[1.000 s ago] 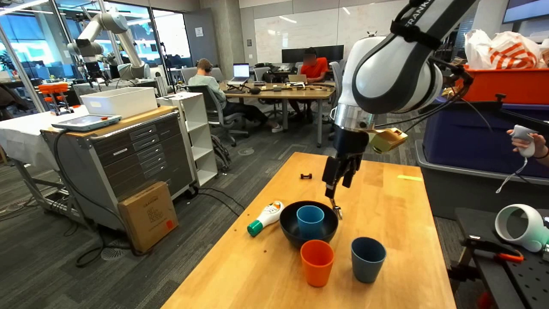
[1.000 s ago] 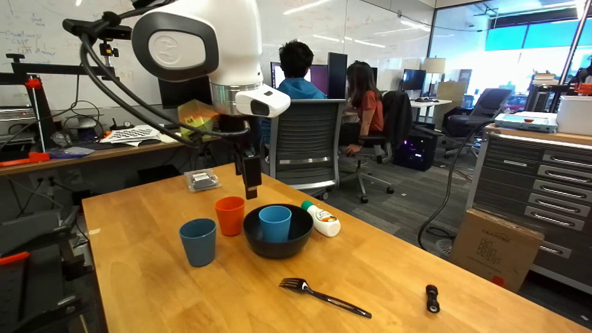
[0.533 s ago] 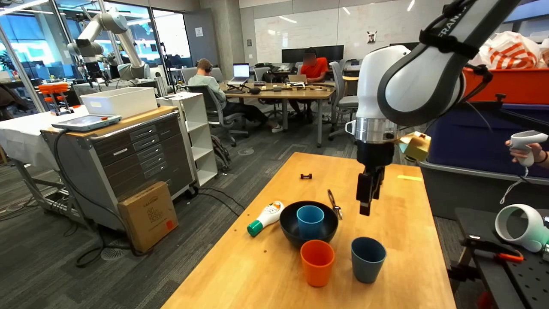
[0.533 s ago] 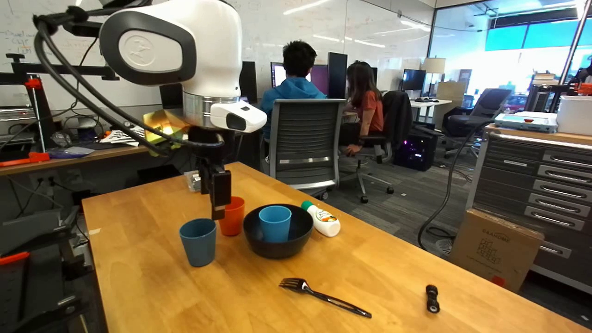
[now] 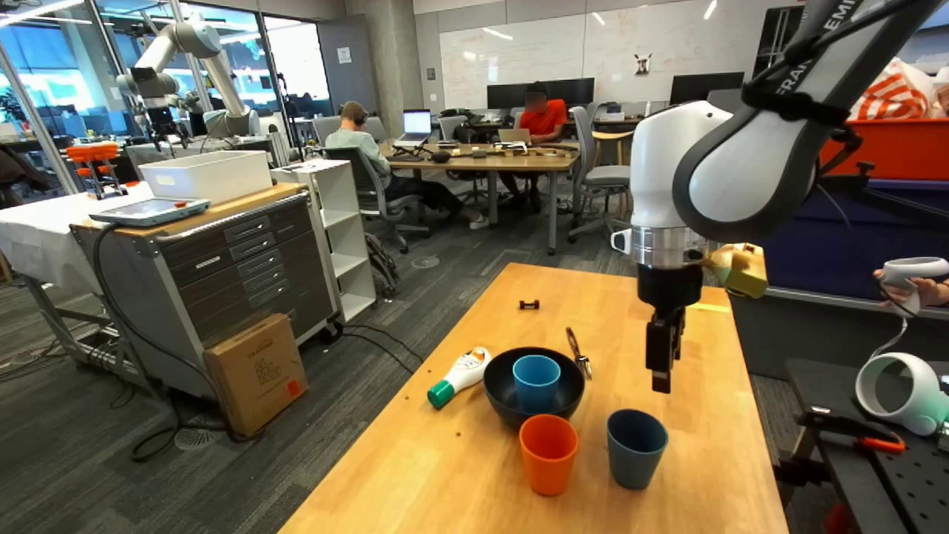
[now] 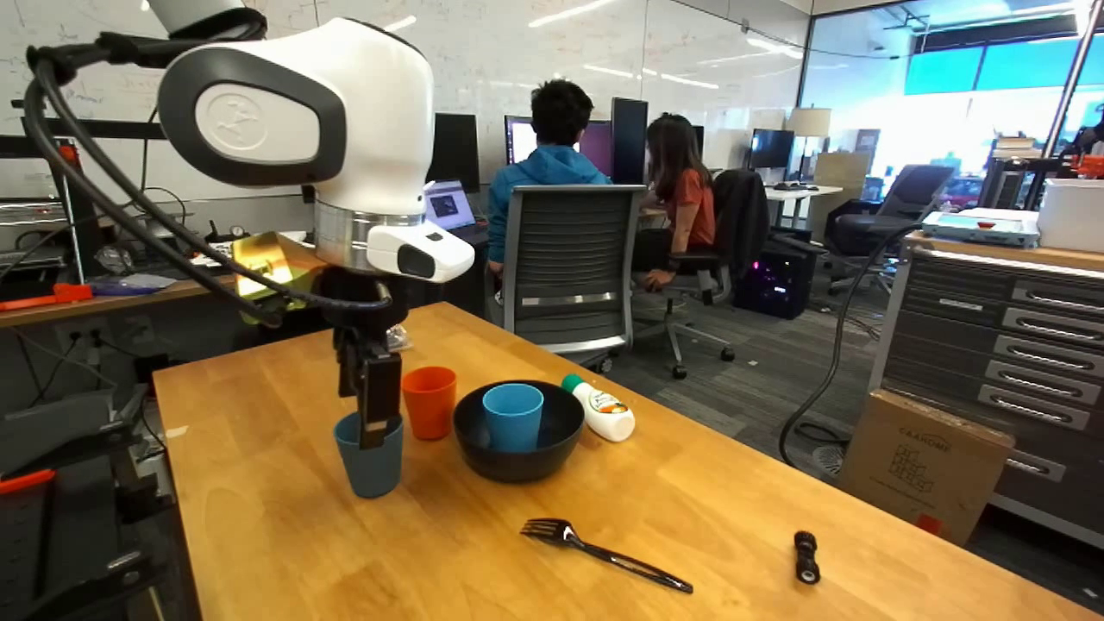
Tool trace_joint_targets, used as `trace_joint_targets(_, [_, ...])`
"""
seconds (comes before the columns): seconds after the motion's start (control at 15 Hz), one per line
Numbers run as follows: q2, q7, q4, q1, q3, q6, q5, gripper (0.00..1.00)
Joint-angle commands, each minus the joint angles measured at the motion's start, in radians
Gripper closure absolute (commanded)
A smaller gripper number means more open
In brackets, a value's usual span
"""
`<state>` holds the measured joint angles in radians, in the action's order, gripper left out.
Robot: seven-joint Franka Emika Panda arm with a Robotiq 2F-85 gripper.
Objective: Pick up the three cups from the table and put them in the black bowl. Pick up the folk from the table and put it in the cups.
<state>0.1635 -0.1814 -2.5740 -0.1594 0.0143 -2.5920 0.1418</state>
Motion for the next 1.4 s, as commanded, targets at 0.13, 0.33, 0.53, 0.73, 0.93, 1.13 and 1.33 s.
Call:
trace_joint_targets(0.13, [0.055,-0.070,-0.028,-0.005,-0.015,-0.131,0.100,0.00])
trace_joint_targets(0.33, [0.087,-0.095,-0.032,-0.017,-0.041,-0.176,0.152,0.00])
trace_joint_targets(0.53, [0.119,-0.105,-0.028,-0.028,-0.070,-0.203,0.179,0.00])
trace_joint_targets(0.73, [0.140,-0.103,-0.023,-0.043,-0.102,-0.224,0.204,0.11])
trace_joint_targets(0.93, [0.153,-0.102,-0.021,-0.055,-0.125,-0.243,0.212,0.42])
trace_joint_targets(1.13, [0.160,-0.100,-0.022,-0.067,-0.141,-0.259,0.210,0.67])
trace_joint_targets(1.33, [0.155,-0.098,-0.027,-0.077,-0.153,-0.274,0.212,0.89])
